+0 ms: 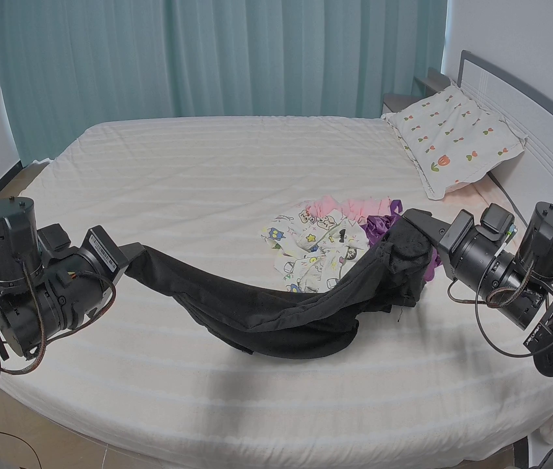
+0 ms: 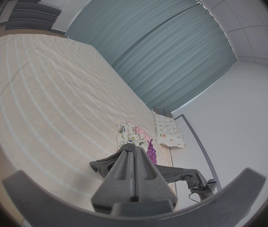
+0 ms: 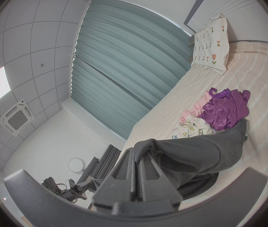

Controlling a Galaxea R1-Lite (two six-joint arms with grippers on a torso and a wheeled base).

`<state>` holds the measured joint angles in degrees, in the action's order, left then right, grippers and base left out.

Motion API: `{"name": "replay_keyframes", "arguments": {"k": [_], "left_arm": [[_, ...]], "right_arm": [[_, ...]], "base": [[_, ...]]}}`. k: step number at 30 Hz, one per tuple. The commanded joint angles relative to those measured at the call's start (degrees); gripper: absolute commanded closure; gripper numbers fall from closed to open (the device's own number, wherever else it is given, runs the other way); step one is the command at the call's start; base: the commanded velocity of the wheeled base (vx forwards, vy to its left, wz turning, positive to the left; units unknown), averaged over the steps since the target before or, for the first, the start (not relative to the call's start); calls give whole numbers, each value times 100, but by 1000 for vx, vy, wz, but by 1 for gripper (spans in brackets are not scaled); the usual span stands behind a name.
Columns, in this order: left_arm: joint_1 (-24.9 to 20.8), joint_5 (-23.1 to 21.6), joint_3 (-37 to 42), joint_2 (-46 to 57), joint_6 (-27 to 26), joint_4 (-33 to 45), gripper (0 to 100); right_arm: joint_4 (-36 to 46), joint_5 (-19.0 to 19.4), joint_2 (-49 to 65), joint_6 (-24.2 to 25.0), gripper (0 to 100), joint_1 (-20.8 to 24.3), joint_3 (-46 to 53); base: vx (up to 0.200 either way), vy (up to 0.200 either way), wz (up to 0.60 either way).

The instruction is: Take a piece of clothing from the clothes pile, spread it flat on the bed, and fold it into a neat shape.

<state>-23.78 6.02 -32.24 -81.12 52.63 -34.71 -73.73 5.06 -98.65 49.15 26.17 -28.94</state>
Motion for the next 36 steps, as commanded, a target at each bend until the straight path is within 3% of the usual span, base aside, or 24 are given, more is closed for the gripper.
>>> {"name": "replay_keyframes", "arguments": {"k": [1, 19, 36], "left_arm": [[5, -5, -1, 17, 2, -1, 100], [225, 4, -362, 43, 2, 8, 100], [313, 4, -476, 52, -24, 17, 100]], "right_arm": [[-19, 4, 30, -11, 100, 11, -24], [-203, 65, 223, -46, 100, 2, -270], [-195, 65, 223, -521, 100, 46, -525]], "base": [[0, 200, 0], [0, 200, 0], [0, 200, 0]]}}
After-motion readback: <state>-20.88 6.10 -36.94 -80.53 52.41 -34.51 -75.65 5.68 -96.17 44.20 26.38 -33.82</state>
